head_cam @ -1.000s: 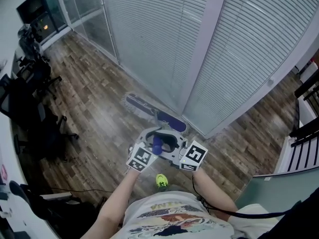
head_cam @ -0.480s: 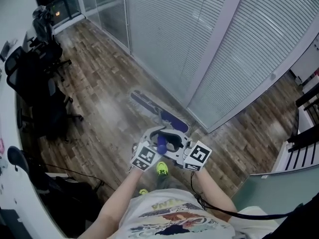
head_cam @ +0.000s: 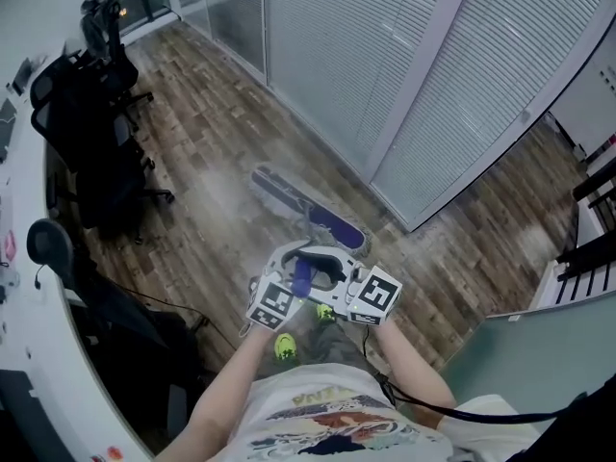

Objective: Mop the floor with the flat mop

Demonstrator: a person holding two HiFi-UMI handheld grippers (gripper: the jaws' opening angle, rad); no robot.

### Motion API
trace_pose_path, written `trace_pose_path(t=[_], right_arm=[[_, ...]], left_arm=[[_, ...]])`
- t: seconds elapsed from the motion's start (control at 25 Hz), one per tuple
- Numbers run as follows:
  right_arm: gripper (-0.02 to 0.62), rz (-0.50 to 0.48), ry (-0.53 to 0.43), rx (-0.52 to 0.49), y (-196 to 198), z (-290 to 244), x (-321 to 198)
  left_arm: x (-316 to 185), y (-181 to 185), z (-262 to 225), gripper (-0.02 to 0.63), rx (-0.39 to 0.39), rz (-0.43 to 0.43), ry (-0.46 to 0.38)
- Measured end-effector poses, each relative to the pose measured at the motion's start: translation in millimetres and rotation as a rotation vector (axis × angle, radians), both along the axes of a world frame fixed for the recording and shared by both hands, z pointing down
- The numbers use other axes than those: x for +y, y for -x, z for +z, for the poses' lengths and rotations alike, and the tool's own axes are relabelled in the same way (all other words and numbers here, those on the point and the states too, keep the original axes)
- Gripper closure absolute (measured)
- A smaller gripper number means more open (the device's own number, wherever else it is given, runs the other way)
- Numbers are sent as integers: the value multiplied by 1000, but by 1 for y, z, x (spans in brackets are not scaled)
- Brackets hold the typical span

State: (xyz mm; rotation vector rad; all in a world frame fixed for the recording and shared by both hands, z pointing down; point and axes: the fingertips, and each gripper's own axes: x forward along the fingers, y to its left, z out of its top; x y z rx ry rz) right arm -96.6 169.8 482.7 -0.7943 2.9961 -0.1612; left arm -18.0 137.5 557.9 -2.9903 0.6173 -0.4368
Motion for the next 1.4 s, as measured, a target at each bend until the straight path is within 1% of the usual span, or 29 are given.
trace_pose_path(t=[0.12,0.28,0.4,0.6,0.72,0.92,1.04,1.16,1.4], right_arm=[[382,-33,1,-1,11,-5,32],[382,-75,7,-8,13,-4,81],[382,-121,3,-6,15,-4,120],[383,-212,-1,-18,2,-2,187],[383,-270,-2,-9,-6,-1,228],[383,-348,-4,1,-10,0,290],[383,-372,-10,4,-15,0,311],[383,-376,-13,2,-20,3,326],[383,-369,-36,8,-26,9,336]], left_arm=[[29,12,-5,506,-1,-31,-2],[76,16,-3,506,-10,-71,5],[111,19,-3,507,-13,-120,5],[171,12,-1,508,-27,-215,-2],[209,6,0,509,-29,-272,-1],[266,6,2,509,-26,-353,4],[285,2,2,509,-27,-376,-3],[299,-3,5,509,-30,-381,-8],[309,-8,11,509,-26,-381,-21]])
